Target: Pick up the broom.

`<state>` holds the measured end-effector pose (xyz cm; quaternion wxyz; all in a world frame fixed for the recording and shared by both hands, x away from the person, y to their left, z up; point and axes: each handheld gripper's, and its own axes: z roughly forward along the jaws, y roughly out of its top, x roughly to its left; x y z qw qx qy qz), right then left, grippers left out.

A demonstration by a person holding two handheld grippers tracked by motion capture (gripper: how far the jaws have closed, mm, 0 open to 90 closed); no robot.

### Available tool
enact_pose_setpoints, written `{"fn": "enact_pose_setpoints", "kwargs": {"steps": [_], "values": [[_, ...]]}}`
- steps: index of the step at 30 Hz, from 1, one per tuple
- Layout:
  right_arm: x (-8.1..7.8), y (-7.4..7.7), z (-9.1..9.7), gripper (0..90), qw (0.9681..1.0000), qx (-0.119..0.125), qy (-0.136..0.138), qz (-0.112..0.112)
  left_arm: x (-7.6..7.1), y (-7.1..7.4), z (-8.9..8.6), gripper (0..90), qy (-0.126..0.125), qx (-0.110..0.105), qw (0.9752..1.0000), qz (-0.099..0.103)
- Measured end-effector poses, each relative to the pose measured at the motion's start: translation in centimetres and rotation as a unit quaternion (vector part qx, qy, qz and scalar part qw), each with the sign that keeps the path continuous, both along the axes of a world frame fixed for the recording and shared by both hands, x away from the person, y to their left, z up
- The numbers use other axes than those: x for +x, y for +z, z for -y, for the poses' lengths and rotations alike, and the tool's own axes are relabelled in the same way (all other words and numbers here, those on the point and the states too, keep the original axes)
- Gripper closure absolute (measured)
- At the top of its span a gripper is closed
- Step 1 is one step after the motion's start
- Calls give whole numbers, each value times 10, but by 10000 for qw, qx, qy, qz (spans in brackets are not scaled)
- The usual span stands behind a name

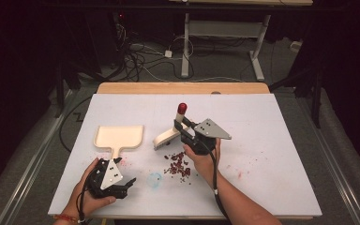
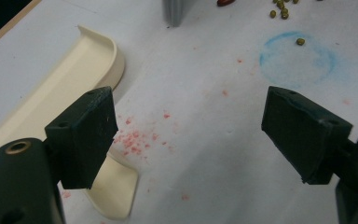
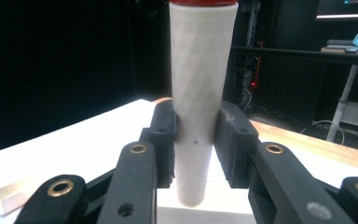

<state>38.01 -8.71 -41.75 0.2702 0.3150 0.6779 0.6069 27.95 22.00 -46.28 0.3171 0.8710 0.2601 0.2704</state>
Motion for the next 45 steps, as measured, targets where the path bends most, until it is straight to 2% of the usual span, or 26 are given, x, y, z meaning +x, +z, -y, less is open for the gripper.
{"fn": "enact_pose_setpoints", "kwargs": {"steps": [5, 7, 8, 12, 18, 22, 28, 33, 37, 39, 40, 41, 44, 45], "values": [[-12, 1, 9, 701, 10000, 55, 40, -21, 0, 1, 1, 175, -8, 10, 10000, -4], [-15, 2, 10, 701, 10000, 20, 61, -9, 0, 1, 1, 175, -9, 1, 10000, 2], [-20, 4, 12, 701, 9999, -52, 82, 67, 0, 1, 1, 175, -10, 1, 10000, 2], [-27, 6, 14, 701, 9997, -154, 163, 24, 1, 1, 2, 175, -25, 8, 10000, -2], [-29, 10, 12, 701, 9992, -267, 289, 35, 1, 2, 2, 175, -37, -3, 10000, 0], [-30, 13, 11, 701, 9989, -259, 390, -20, 0, 2, 1, 175, -19, -35, 10000, 14], [-31, 18, 9, 701, 9981, -417, 449, -3, 0, 2, 0, 175, -14, -29, 10000, 27], [-29, 22, 10, 702, 9984, -302, 468, -5, 0, 2, 1, 175, -13, -32, 10000, 19], [-23, 31, 8, 701, 9978, -262, 605, 16, 0, 3, 2, 175, -14, -1, 10000, 25], [-22, 33, 5, 701, 9964, -180, 832, -23, 0, 3, 0, 175, 22, 12, 10000, 67], [-22, 33, 5, 701, 9964, -180, 832, -23, 0, 4, -1, 175, 54, -14, 9999, 97], [-21, 34, 2, 701, 9927, -124, 1202, -56, 0, 5, -3, 175, 86, -9, 9999, 129], [-20, 32, -8, 701, 9874, -320, 1552, -51, 0, 10, -12, 175, 273, -178, 9992, 231], [-20, 32, -8, 701, 9874, -320, 1552, -51, 0, 12, -15, 175, 344, -231, 9987, 291]]}}
